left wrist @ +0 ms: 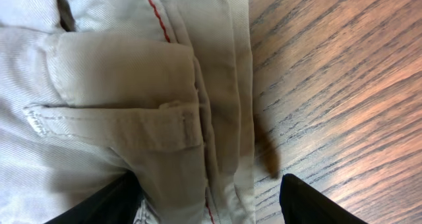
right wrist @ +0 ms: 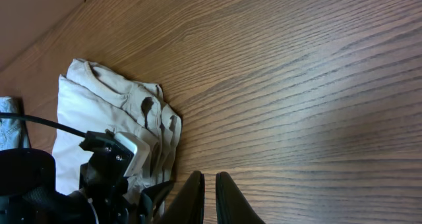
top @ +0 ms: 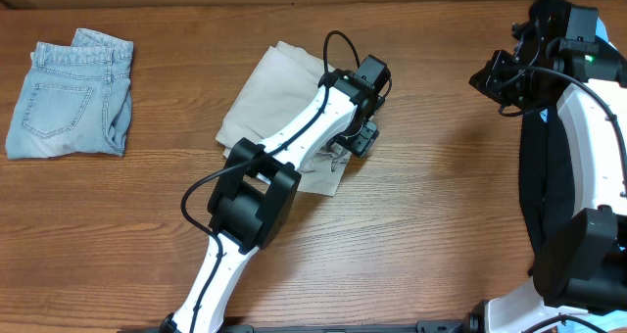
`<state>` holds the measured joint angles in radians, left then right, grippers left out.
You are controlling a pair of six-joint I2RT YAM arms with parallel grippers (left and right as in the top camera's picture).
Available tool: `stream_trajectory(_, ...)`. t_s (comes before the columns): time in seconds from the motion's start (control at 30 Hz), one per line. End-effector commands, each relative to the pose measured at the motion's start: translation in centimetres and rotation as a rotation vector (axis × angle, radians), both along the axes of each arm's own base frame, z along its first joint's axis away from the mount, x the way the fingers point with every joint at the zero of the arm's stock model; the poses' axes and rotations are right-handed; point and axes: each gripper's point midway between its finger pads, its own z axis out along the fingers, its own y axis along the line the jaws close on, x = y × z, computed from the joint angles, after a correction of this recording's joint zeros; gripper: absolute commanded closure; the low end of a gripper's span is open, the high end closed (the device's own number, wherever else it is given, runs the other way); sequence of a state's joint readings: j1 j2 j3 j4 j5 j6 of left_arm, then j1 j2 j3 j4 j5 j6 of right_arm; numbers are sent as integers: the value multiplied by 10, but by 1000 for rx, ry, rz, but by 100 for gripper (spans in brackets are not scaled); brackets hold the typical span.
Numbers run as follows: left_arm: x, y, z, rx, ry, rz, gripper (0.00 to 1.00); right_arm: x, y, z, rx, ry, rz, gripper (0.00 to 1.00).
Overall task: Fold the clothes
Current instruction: 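Grasp the edge of the folded beige shorts with the left gripper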
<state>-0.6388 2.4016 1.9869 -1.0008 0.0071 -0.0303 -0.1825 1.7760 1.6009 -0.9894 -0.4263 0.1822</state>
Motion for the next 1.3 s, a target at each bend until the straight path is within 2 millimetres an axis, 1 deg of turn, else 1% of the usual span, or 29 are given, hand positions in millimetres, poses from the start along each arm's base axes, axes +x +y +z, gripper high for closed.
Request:
stream_trajectory(0.0,-53,-16,-66,-58,212,15,30,2,-3,3,-11,-11,0,89)
stream_trajectory(0.1,-56,-20,-72,-64,204,11,28,2,-3,3,-12,-11,0,89)
stream_trajectory(0.17,-57,-21,-72,-64,204,6,32,2,-3,3,-12,-11,0,89)
stream_trajectory(0.2,-58,-22,-72,-64,204,4,37,2,-3,3,-12,-11,0,89)
stream_trajectory(0.27,-60,-24,-73,-58,202,-3,61,2,-3,3,-13,-11,0,89)
stream_trajectory(0.33,-58,-20,-74,-27,181,14,79,2,-5,2,-22,-9,-5,89)
stream_trajectory(0.37,-57,-18,-74,-3,163,33,80,2,-6,2,-27,-8,-8,89)
stream_trajectory(0.5,-55,-15,-75,55,114,30,81,2,-6,2,-27,-7,-8,89)
stream_trajectory(0.57,-49,-10,-75,103,68,28,78,2,-6,2,-27,-7,-8,89)
stream_trajectory(0.63,-39,-1,-68,171,10,32,50,2,-6,2,-27,-7,-8,89)
stream_trajectory(0.7,-31,3,-54,209,-23,35,26,1,-6,2,-27,-5,-8,89)
stream_trajectory(0.73,-26,4,-44,229,-39,35,16,1,-6,2,-27,-5,-8,88)
stream_trajectory(0.77,-23,4,-38,238,-51,28,10,1,-6,2,-27,-5,-8,88)
stream_trajectory(0.8,-17,5,-27,256,-71,8,3,1,-6,2,-27,-5,-8,88)
stream_trajectory(0.83,-12,5,-19,267,-88,-6,1,1,-6,2,-27,-5,-8,88)
stream_trajectory(0.9,-9,3,-7,278,-105,-39,0,1,-6,2,-27,-5,-8,88)
stream_trajectory(0.93,-10,3,-7,282,-103,-41,0,1,-6,2,-27,-4,-8,88)
stream_trajectory(1.0,-14,5,-13,288,-91,-18,2,1,-6,2,-27,-4,-8,88)
stream_trajectory(1.1,-23,14,-28,306,-67,25,7,1,-5,2,-26,-4,-8,87)
stream_trajectory(1.13,-27,18,-37,318,-55,28,9,1,-5,2,-26,-4,-8,87)
stream_trajectory(1.2,-32,23,-48,328,-45,26,10,1,-5,1,-26,-3,-8,87)
stream_trajectory(1.27,-34,25,-54,328,-44,26,10,0,-5,1,-26,1,-8,87)
